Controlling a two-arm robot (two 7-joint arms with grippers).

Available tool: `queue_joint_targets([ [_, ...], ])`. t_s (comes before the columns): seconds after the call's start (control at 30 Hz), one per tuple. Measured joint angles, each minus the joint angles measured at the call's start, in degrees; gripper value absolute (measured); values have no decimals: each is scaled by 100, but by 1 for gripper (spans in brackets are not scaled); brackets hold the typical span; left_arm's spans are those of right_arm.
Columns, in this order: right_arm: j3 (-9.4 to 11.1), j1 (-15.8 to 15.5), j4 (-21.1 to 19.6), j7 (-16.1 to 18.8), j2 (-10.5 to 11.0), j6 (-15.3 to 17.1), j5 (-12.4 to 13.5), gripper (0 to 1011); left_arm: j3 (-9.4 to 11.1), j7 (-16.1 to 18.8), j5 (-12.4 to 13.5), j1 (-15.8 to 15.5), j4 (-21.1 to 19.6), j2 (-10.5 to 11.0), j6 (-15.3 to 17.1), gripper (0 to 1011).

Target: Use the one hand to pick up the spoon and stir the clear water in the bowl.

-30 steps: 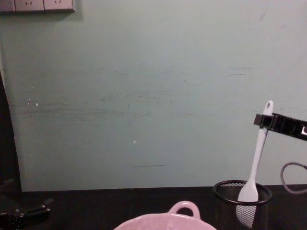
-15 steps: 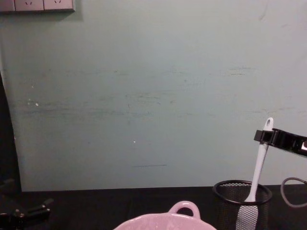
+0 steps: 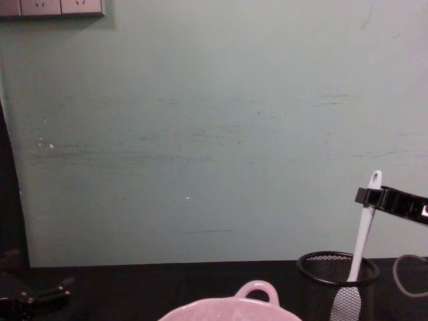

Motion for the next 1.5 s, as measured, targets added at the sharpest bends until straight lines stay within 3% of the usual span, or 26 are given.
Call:
queue_joint_targets([
  [0.37,-2,2,-12,0,-3,-6,-12,136,0,0,0,0,0,0,0,1011],
  [0.73,-4,6,-21,-4,-3,-7,-27,459,0,0,0,0,0,0,0,1011],
  [1.0,-4,6,-26,-6,-4,-8,-30,747,0,0,0,0,0,0,0,1011],
  [1.27,-4,7,-27,-6,-4,-7,-34,958,0,0,0,0,0,0,0,1011],
  [1.5,-23,3,-53,-52,17,-21,-114,1002,0,0,0,0,0,0,0,1011],
])
